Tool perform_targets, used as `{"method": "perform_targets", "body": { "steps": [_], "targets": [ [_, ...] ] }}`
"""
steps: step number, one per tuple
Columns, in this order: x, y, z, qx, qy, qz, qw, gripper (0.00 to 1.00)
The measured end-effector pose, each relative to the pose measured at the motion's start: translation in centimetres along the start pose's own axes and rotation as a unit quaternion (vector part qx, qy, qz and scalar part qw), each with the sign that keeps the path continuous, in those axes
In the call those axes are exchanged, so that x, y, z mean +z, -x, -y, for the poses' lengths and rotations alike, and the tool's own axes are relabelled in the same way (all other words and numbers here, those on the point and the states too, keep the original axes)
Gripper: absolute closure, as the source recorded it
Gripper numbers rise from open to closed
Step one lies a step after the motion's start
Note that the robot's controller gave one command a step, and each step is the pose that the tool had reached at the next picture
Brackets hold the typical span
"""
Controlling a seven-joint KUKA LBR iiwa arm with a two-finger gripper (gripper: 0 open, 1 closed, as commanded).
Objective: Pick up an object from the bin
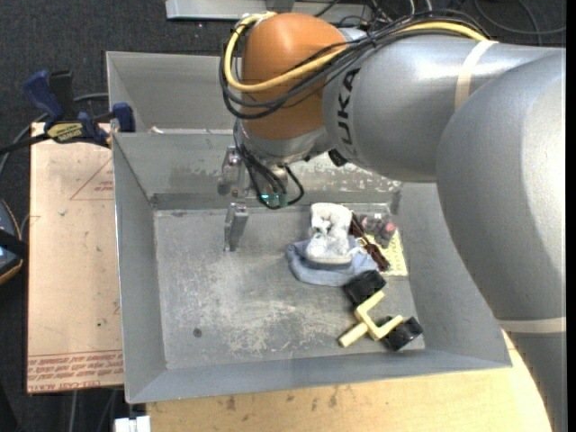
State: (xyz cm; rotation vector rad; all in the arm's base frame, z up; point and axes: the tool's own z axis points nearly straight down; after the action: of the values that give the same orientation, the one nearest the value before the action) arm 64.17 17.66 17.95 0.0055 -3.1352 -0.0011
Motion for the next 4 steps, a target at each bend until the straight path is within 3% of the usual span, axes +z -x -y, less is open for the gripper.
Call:
{"method": "perform_targets", "body": {
  "steps": [1, 2, 3, 4],
  "targets": [
    [-0.5, 0.2, 0.1, 0.002, 0.0, 0.0038, 1.0, 0.0],
    [3.3, 0.4, 3.4, -0.077, 0.001, 0.008, 0.997, 0.0],
    [4.2, -1.0, 12.7, -0.109, 0.0, 0.0034, 0.9941, 0.0],
    [3.6, -0.3, 15.3, -0.19, -0.002, 0.0048, 0.9818, 0.0]
  ]
}}
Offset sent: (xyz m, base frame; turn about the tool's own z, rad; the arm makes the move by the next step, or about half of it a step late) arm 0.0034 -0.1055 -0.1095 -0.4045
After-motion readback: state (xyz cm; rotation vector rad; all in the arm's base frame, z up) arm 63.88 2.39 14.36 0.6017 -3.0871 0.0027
